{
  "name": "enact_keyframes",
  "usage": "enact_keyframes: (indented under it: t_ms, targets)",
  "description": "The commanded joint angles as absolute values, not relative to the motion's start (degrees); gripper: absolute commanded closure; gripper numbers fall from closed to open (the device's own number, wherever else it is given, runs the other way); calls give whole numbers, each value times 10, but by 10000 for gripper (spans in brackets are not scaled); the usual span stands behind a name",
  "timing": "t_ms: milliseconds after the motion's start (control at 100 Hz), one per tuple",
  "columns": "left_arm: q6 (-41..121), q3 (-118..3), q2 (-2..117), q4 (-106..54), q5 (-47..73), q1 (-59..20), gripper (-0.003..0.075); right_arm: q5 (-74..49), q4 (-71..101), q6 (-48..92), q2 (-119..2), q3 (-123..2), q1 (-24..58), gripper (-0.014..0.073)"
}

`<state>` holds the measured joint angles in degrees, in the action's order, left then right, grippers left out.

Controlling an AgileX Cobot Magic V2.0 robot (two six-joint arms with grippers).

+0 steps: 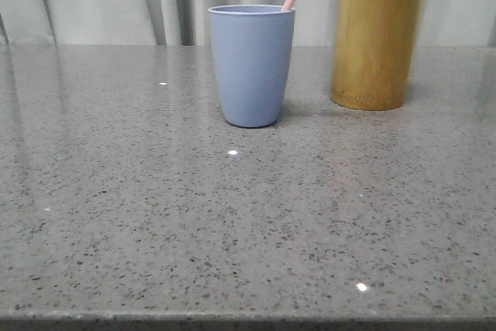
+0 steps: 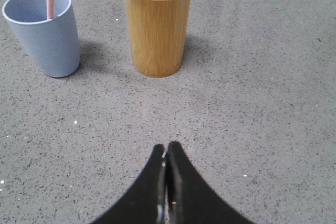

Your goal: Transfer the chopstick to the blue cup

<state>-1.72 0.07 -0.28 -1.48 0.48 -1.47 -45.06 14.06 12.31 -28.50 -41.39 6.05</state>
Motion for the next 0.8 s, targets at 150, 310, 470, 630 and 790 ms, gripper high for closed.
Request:
enact_keyframes:
  t_ms: [150,310,470,630,790]
  targets:
    - [-17,7,-22,-16,-44,-13,739,-414,141,125,-287,-428,56,662]
    - [-17,7,-22,-16,-44,-13,739,-414,141,125,-287,-428,56,662]
    - [-17,7,-22,-16,-44,-13,739,-414,141,125,-287,-428,56,662]
    - [-17,7,-22,-16,-44,-13,739,-414,141,125,-287,-428,56,662]
    - [-17,7,-22,-16,-44,-13,739,-404,141,125,-288,-428,56,662]
